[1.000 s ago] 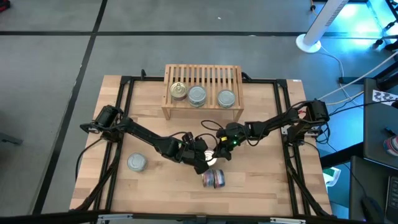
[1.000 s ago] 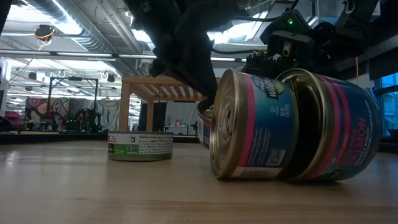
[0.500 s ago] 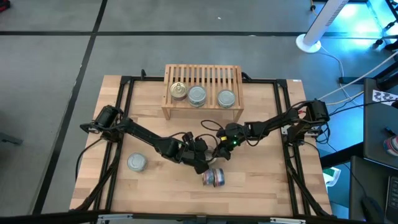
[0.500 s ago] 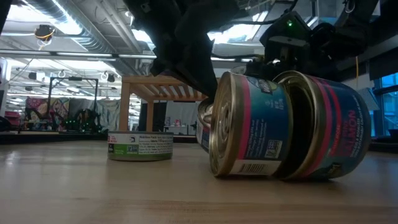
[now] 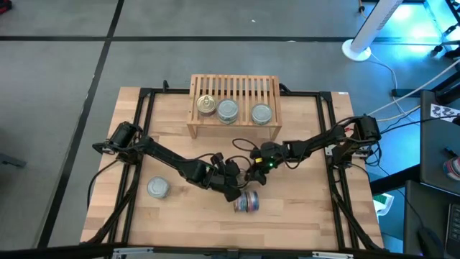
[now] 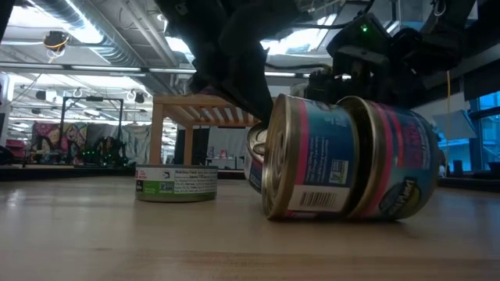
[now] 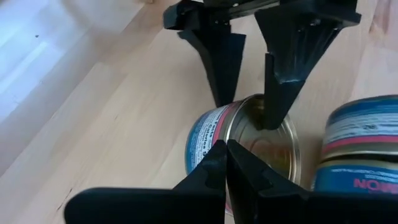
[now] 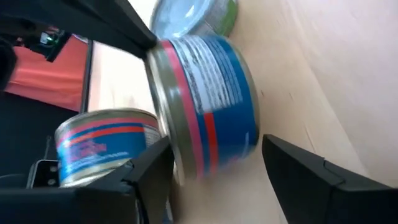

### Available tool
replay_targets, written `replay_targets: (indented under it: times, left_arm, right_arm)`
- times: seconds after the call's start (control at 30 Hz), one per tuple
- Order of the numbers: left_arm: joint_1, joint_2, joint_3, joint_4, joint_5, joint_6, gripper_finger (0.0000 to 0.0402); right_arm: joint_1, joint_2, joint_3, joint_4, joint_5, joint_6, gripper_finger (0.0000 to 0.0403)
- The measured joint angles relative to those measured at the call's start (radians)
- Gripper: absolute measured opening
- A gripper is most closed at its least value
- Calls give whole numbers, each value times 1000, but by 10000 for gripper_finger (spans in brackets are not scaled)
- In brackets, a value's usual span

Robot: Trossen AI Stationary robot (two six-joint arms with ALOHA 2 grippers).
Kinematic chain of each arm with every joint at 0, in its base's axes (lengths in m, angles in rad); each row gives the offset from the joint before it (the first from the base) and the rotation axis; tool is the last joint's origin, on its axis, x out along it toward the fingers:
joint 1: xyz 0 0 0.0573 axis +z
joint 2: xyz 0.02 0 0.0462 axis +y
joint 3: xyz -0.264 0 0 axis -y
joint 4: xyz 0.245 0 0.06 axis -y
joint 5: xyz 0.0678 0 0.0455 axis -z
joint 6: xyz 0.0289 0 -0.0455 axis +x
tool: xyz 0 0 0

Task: Stack canned seafood by type on shelf
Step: Stack the blue-pink tuna can on top of the other blue-pink tuna can on the shelf

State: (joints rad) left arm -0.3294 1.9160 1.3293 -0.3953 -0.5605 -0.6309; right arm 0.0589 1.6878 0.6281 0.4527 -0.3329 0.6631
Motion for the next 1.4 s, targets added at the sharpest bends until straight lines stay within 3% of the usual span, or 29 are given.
replay_targets:
  times: [0.7, 1.17, 1.4]
  left_arm:
    - [-2, 0, 0, 49, -12, 86, 0]
    - [1, 0, 1, 49, -34, 86, 0]
    - [1, 0, 1, 50, -45, 88, 0]
  right_arm:
    - [-1, 0, -3, 61, -52, -173, 243]
    - [-1, 0, -3, 73, -52, -182, 243]
    - [-1, 0, -3, 73, -35, -178, 200]
